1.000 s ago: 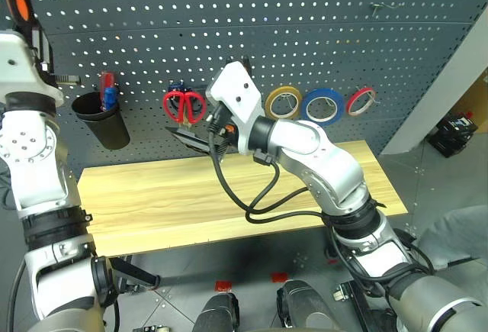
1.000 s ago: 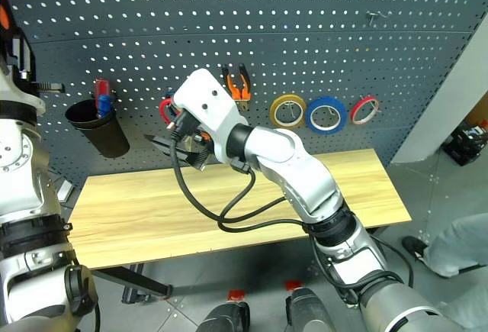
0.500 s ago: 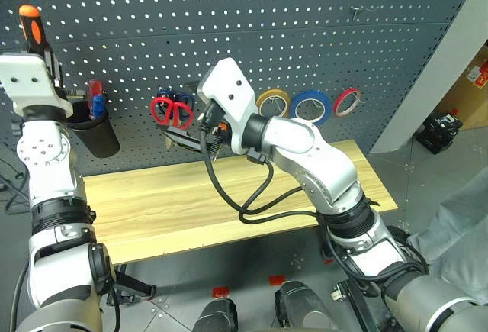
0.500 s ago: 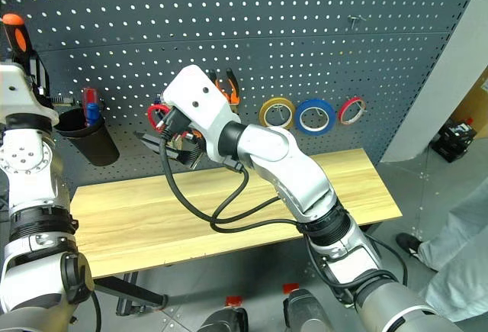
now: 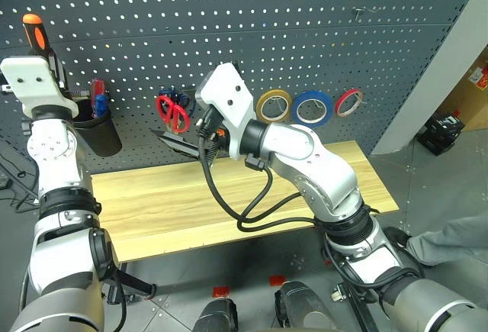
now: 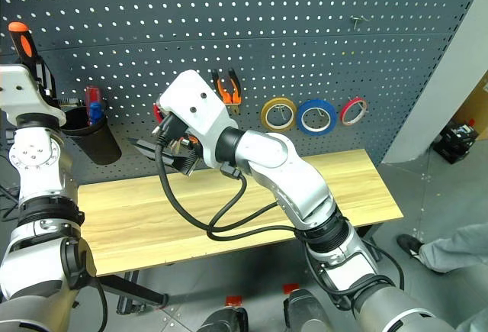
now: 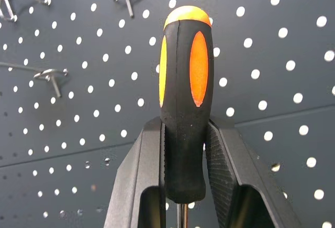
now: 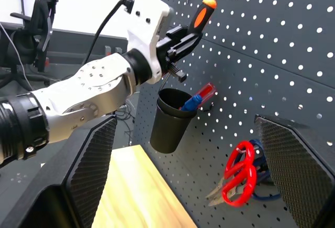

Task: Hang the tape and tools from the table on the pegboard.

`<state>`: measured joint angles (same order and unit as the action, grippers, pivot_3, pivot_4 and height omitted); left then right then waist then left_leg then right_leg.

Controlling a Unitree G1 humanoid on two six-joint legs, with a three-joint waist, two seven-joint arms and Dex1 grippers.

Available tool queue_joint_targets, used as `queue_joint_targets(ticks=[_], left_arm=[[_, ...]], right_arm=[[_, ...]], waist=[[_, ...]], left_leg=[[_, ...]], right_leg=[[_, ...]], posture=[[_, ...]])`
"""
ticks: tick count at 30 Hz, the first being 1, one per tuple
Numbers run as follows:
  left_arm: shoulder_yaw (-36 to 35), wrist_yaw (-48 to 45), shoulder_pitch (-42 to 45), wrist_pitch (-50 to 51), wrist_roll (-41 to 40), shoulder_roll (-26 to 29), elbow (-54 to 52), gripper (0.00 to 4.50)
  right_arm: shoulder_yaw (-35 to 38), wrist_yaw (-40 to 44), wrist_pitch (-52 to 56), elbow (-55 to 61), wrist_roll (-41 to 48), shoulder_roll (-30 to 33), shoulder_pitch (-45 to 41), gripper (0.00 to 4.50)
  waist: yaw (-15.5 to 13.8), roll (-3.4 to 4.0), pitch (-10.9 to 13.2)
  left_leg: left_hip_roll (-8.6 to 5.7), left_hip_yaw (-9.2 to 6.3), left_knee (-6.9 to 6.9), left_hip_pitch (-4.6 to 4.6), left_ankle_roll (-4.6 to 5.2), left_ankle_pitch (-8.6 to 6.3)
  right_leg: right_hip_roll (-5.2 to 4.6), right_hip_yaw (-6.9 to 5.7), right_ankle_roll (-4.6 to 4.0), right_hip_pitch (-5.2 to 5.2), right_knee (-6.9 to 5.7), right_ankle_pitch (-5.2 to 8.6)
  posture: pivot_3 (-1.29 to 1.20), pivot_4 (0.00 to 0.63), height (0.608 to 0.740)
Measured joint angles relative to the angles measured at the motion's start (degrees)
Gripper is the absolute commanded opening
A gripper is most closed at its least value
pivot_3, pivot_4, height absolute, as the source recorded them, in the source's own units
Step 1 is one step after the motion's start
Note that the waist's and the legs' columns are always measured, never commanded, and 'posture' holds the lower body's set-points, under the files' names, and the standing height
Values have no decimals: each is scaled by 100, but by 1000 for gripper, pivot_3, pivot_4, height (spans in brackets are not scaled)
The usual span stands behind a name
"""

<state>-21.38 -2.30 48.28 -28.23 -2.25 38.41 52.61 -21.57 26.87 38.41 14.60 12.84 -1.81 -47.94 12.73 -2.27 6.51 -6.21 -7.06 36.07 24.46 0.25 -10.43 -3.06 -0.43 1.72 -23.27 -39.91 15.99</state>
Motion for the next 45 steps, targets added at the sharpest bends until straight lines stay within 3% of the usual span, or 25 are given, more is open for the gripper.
queue_joint_targets(ticks=[10, 20, 28, 30, 33, 37, 41, 45], left_arm=[[318, 179, 37, -244, 104, -72, 738, 722], [32, 304, -403, -494, -366, -264, 216, 3848], [-18, 195, -1775, 314, -637, -620, -2531, 3848], [262, -150, -2415, 888, -696, -632, -3692, 3848], [581, -465, -3028, 1518, -692, -733, -4591, 3848], [517, -314, -4140, 2797, -844, -1112, -5203, 3848], [251, 329, -4712, 4385, -901, -1517, -5350, 3848], [-34, 603, -4803, 4795, -886, -1596, -5811, 3848]], right_arm=[[-2, -73, 90, 78, -6, -30, 102, 4500], [-5, -70, 90, 85, -15, -32, 150, 4500], [2, -69, 7, 82, -38, 79, 246, 4500], [4, -66, -38, 95, -37, 143, 367, 4500], [4, -62, -39, 90, -36, 222, 467, 4500], [51, -95, -40, 136, -43, 444, 822, 4500], [163, -312, -336, -25, -367, 863, 1548, 4500], [487, -731, -1141, -717, -659, 844, 2231, 4500]], waist=[[9, 0, 0], [34, 0, 0], [59, 2, -6], [68, 13, -34], [36, 41, -63], [58, 121, -155], [-108, 107, -165], [-301, 109, -196]], left_leg=[[0, -1, 0, 0, 1, 0], [1, -1, 0, 0, 1, 0], [0, -1, 4, 0, 0, 1], [0, 0, 1, 0, 1, 0], [-1, 0, 2, -2, 1, 0], [-1, 2, -13, -56, 3, -3], [2, -36, -7, -68, -1, -2], [-3, -37, -4, -83, -23, -14]], right_leg=[[0, -1, 0, 0, 0, 0], [0, 0, 0, 0, -2, 0], [0, 2, -1, 3, -4, 0], [0, 5, -2, 5, -1, 0], [0, 7, -2, 6, -3, 0], [2, 13, -12, 49, -3, 17], [8, -25, 0, 79, 0, 46], [6, -26, 0, 105, 17, 47]], posture=[[-239, 88, 740], [-242, 78, 740], [-222, 63, 740], [-217, 60, 740], [-199, 58, 740], [-183, 56, 740], [-165, 44, 740], [-157, 26, 740]])
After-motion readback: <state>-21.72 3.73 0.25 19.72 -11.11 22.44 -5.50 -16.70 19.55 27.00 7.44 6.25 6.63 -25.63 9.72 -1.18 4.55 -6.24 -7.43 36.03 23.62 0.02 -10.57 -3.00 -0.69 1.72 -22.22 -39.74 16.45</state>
